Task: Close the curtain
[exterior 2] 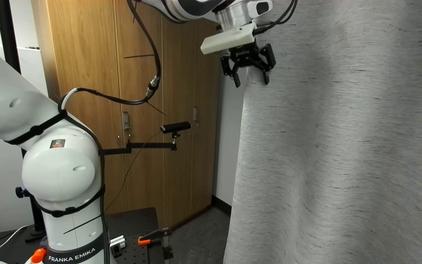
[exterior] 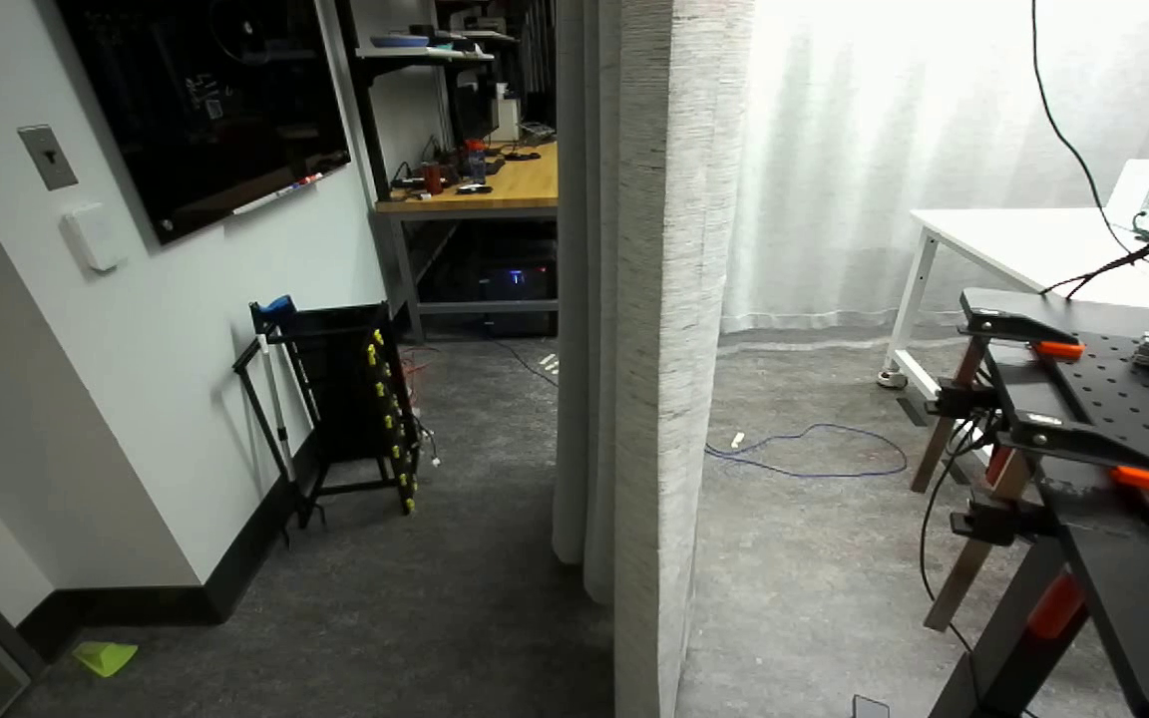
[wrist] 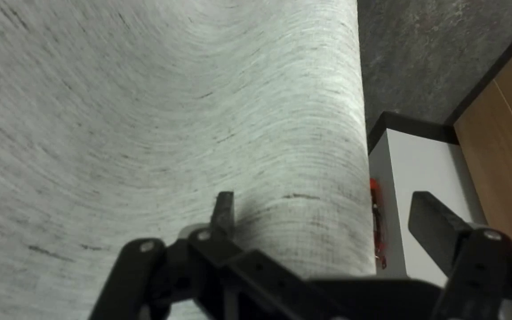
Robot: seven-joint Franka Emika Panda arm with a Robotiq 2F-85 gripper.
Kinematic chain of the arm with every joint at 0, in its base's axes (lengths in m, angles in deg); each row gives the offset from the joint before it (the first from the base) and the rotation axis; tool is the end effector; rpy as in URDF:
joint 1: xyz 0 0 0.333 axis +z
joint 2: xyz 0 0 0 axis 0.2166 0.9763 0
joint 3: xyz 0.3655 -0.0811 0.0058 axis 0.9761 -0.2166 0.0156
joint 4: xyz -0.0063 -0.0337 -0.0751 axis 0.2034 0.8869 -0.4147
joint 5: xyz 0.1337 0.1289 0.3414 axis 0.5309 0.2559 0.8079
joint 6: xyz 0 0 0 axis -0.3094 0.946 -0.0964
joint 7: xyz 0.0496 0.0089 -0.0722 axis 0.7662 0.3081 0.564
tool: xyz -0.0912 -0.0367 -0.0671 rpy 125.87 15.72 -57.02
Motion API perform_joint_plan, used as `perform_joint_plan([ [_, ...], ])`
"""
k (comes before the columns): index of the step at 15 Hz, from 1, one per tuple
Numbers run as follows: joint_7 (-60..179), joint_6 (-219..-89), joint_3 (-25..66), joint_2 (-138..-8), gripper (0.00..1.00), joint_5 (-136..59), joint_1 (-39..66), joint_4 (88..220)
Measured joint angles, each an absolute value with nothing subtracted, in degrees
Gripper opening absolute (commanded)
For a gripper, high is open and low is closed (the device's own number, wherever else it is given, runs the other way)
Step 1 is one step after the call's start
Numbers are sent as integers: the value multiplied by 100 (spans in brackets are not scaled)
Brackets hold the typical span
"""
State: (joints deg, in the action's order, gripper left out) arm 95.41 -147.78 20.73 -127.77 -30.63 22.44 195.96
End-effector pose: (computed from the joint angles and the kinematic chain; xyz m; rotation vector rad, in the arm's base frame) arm 0.3538 0.0326 0.6677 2.8637 0.9234 0.8890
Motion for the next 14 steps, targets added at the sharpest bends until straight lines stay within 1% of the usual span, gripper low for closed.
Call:
perform_joint_plan([
  [5,9877,-15508,2044,-13087,100,-3063,2525,19817],
  [14,10234,-17743,1546,-13168,100,-3031,3013,20442],
])
